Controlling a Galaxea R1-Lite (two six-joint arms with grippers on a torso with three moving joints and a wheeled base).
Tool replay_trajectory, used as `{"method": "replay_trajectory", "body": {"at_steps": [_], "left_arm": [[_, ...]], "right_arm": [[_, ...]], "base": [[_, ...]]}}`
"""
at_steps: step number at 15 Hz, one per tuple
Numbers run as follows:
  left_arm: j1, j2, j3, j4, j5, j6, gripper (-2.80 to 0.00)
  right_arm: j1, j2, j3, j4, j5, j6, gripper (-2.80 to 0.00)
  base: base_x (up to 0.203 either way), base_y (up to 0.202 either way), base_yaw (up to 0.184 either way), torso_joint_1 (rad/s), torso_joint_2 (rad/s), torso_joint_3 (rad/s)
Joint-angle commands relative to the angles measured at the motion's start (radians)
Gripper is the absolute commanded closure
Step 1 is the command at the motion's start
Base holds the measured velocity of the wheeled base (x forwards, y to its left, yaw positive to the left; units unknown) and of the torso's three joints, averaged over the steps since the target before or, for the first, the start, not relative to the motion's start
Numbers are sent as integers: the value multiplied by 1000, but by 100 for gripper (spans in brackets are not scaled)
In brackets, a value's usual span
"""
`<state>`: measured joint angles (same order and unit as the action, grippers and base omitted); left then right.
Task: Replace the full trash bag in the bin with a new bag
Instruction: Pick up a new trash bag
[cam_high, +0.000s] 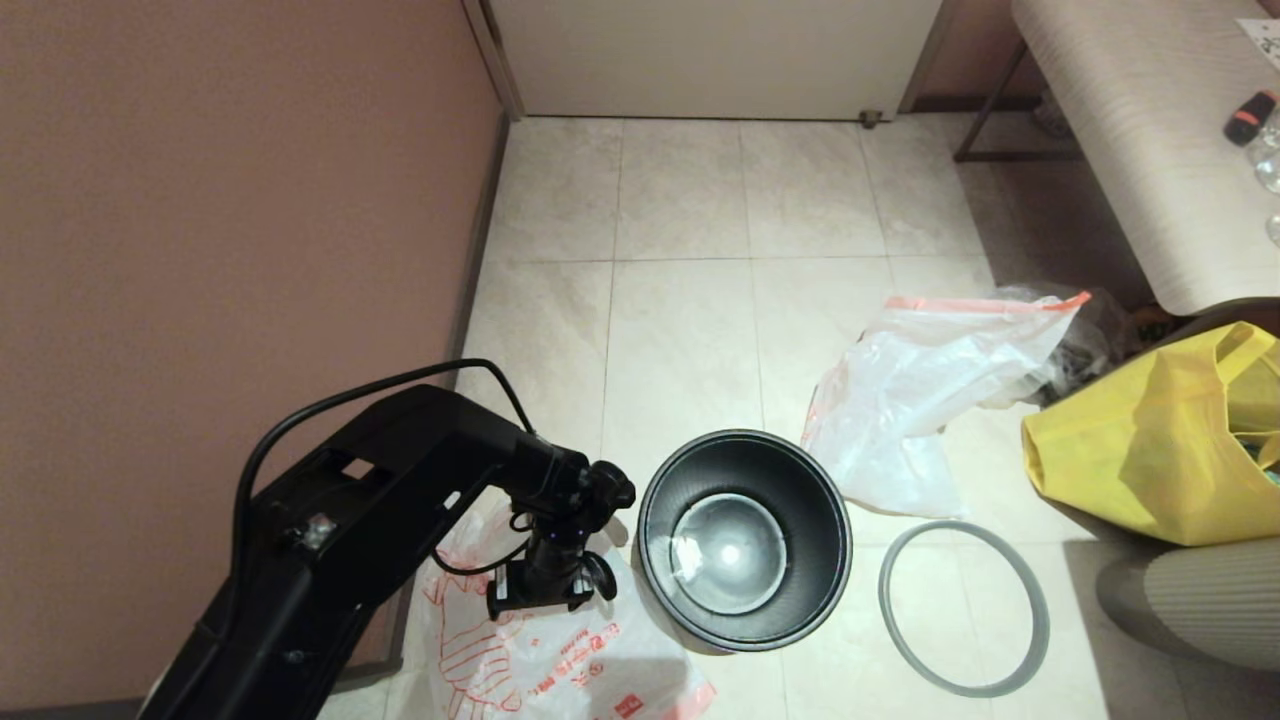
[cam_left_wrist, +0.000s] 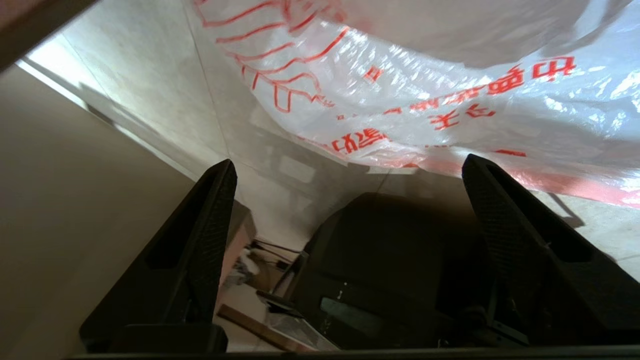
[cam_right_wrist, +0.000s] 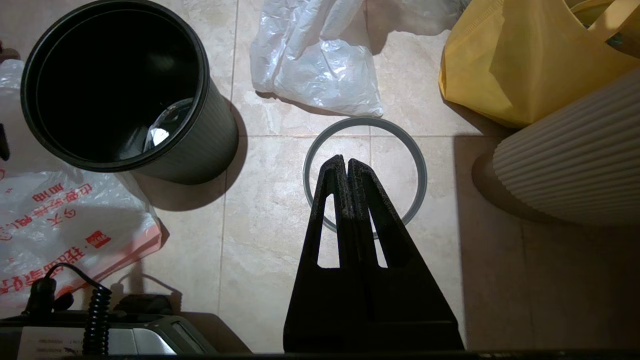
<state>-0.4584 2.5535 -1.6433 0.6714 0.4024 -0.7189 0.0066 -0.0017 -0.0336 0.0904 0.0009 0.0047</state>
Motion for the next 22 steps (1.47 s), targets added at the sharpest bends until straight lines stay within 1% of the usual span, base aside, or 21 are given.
{"method": "replay_trajectory", "body": {"at_steps": [1,2,3,5,6,7,8,10,12,16,17,18,19,20,21,22], "left_arm": [[-14,-103,110,-58,5,-27,-280],[-16,-127,188,-151,10,-36,-280],[-19,-144,272,-255,32,-42,-280],[-23,-150,431,-501,128,-67,-280],[-24,-132,466,-575,158,-78,-280],[-21,-108,464,-587,180,-83,-280],[-17,-82,420,-584,206,-84,-280],[-15,-25,309,-541,254,-70,-280],[-3,47,134,-450,307,-64,-280],[18,222,-255,-221,366,-80,-280],[19,265,-315,-215,377,-46,-280],[26,279,-332,-292,372,39,-280],[46,281,-332,-402,346,118,-280],[69,278,-331,-458,291,163,-280],[73,267,-331,-480,262,167,-280],[72,257,-330,-512,250,164,-280]], "right_arm": [[0,2,0,0,1,0,0],[0,2,0,0,-1,0,0],[0,2,0,0,1,0,0],[0,2,0,1,1,0,0],[0,2,0,0,0,0,0],[0,2,0,1,0,0,0],[0,2,0,0,1,0,0],[0,2,0,1,0,0,0],[0,2,0,1,1,0,0],[0,2,0,0,0,0,0],[0,2,0,2,1,0,0],[0,2,0,0,1,0,0],[0,2,0,1,-1,0,0],[0,2,0,0,1,0,0],[0,2,0,2,-1,0,0],[0,2,0,1,0,0,0]], "base": [[0,0,0,0,0,0],[0,0,0,0,0,0],[0,0,0,0,0,0],[0,0,0,0,0,0],[0,0,0,0,0,0],[0,0,0,0,0,0],[0,0,0,0,0,0],[0,0,0,0,0,0],[0,0,0,0,0,0],[0,0,0,0,0,0],[0,0,0,0,0,0],[0,0,0,0,0,0],[0,0,0,0,0,0],[0,0,0,0,0,0],[0,0,0,0,0,0],[0,0,0,0,0,0]]}}
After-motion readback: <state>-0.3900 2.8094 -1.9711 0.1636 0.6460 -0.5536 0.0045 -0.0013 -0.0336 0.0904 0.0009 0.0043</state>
